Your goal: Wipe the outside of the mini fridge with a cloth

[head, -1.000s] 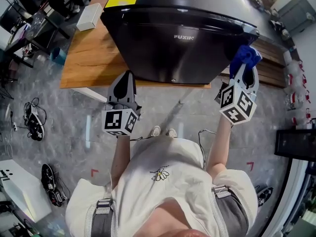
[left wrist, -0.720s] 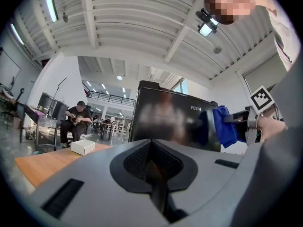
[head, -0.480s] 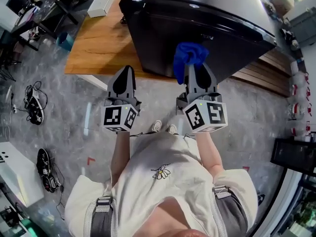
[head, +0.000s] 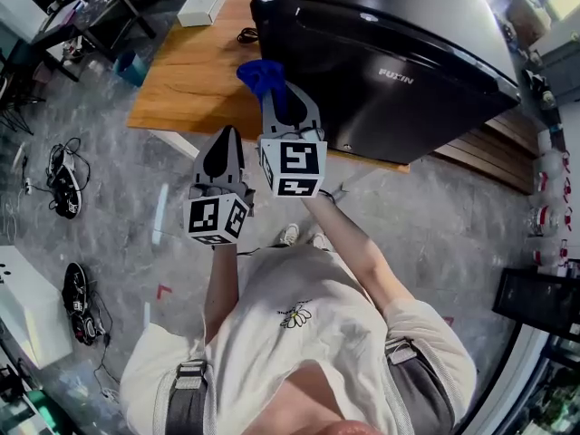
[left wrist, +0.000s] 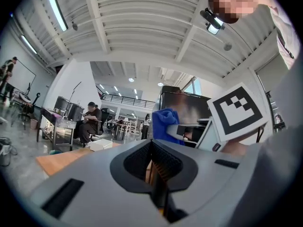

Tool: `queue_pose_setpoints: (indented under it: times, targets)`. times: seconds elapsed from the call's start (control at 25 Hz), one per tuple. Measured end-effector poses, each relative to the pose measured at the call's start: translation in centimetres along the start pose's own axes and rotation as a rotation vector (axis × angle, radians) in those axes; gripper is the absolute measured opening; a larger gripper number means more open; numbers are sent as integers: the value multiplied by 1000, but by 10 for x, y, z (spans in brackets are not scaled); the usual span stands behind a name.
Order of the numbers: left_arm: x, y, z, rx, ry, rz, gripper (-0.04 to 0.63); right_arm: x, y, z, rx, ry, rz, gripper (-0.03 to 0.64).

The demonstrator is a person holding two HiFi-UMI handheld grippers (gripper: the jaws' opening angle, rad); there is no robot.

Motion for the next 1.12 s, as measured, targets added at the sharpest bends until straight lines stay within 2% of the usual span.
queue_pose_setpoints:
  times: [0.28, 0.6, 0.8, 1.12]
  targets:
    - [0, 2, 14, -33, 9, 5, 5, -3, -14, 12, 3, 45, -2, 61]
    - [2, -9, 9, -12, 4, 11, 5, 0, 8, -12, 31, 31, 13, 61]
    - [5, -19, -2, 21, -2, 14, 5, -3, 33, -37, 97, 30, 32, 61]
    - [14, -35, -29, 99, -3, 27, 5, -1, 76, -80, 233, 87, 49, 61]
Point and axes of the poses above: the fingertips, and each gripper's own axes: y backward along the fingers, z to its left, x out of its underside, the point moved 6 cm from there along y, backward along the fingers, and after that the axes turned 10 degrees about y, right-handed, at the moved point
